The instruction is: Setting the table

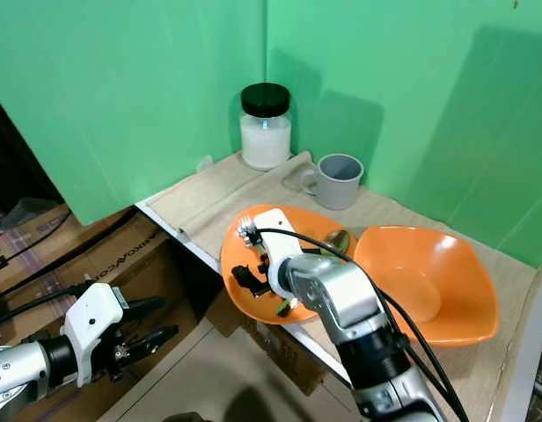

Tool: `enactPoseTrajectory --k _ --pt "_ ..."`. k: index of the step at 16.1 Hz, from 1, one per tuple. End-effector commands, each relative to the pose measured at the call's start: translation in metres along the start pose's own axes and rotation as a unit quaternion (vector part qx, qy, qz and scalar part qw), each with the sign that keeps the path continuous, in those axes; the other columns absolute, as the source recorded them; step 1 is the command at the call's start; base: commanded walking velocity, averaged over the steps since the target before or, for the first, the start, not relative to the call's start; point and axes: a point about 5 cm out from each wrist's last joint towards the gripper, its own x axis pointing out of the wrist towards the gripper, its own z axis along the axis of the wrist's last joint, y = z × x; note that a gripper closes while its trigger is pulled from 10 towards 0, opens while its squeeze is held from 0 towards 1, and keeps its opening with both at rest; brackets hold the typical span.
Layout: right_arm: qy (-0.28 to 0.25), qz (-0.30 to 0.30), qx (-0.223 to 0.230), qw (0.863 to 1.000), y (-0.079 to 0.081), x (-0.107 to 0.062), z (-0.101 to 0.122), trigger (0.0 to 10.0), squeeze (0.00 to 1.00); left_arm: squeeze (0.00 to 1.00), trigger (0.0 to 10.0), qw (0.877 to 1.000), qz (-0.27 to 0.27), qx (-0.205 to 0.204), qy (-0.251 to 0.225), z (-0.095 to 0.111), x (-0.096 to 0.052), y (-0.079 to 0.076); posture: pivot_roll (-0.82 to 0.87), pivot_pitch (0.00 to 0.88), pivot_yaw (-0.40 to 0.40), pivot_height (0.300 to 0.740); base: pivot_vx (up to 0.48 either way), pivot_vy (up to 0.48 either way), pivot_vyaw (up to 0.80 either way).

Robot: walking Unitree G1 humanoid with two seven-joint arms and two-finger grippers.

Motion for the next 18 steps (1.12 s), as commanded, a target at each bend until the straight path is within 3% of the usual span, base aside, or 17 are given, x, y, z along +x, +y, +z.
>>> enactPoseTrajectory --k 1,18 --pt "0.013 -0.003 -0.003 1.000 -0.0003 0.0014 -0.0026 0.0 0.00 0.00 10.0 1.000 -0.004 0.004 0.000 0.0026 -0.0020 0.0005 0.11 0.000 0.028 0.740 0.000 0.000 0.00" --pt "0.008 0.000 0.016 1.000 -0.0062 0.0075 0.0043 0.0 0.00 0.00 10.0 1.000 0.007 0.012 -0.008 0.0073 0.0024 0.0056 0.12 0.000 0.024 0.740 0.000 0.000 0.00"
